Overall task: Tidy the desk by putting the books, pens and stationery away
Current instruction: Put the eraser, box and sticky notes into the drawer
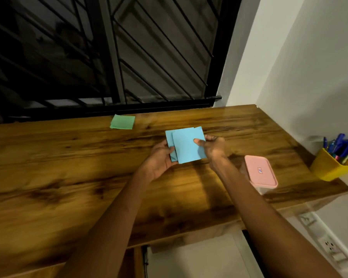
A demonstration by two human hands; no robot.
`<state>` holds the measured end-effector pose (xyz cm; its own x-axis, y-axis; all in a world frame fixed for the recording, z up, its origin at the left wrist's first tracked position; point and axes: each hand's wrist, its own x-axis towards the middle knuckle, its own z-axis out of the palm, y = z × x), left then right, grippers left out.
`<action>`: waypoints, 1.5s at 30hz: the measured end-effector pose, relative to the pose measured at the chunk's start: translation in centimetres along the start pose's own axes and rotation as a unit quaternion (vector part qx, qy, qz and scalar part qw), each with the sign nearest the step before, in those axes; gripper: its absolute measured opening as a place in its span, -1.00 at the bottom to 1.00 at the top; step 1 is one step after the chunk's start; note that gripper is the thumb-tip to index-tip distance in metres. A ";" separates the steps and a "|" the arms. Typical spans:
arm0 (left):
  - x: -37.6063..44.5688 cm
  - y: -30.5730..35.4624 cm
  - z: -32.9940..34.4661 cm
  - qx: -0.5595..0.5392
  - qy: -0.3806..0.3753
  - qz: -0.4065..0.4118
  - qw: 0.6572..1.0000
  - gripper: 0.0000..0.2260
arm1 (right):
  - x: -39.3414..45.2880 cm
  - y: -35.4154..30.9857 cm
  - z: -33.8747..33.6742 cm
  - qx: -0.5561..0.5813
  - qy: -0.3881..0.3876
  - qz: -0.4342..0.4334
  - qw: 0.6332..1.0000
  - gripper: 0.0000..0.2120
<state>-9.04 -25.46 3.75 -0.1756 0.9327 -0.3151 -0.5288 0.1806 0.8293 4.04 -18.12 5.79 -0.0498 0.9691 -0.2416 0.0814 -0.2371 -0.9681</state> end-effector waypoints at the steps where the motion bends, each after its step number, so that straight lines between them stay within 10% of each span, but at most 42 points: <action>1: 0.1 0.2 -0.7 -0.009 0.010 -0.001 1.000 -0.67 | 0.0 0.1 1.0 0.004 0.001 -0.002 1.000 -0.65; 8: 0.0 1.7 -4.2 -0.045 0.038 -0.006 0.998 -0.69 | -1.3 1.3 6.5 0.032 0.012 -0.024 0.999 -0.99; 21: 1.0 3.0 -9.9 -0.046 0.044 0.007 0.998 -0.59 | -0.7 4.2 16.3 -0.032 0.037 -0.019 0.999 -0.78; 33: 5.1 5.1 -21.5 0.021 0.317 0.107 0.942 -0.62 | 7.3 3.9 29.4 -0.223 0.028 -0.066 0.972 -0.61; 40: 6.2 6.3 -24.5 0.002 0.307 0.098 0.947 -0.60 | 10.2 4.1 35.0 -0.492 0.065 -0.037 0.868 -0.35; 45: 6.7 6.4 -25.3 -0.049 0.288 0.098 0.952 -0.62 | 11.9 3.2 35.3 -0.457 0.056 0.036 0.887 -0.44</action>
<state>-34.57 -25.91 -4.72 -0.6891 0.6153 -0.3829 -0.5087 -0.0344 0.8603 -31.47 -9.72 -2.58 0.0826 0.9665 -0.2429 0.8558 -0.1937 -0.4797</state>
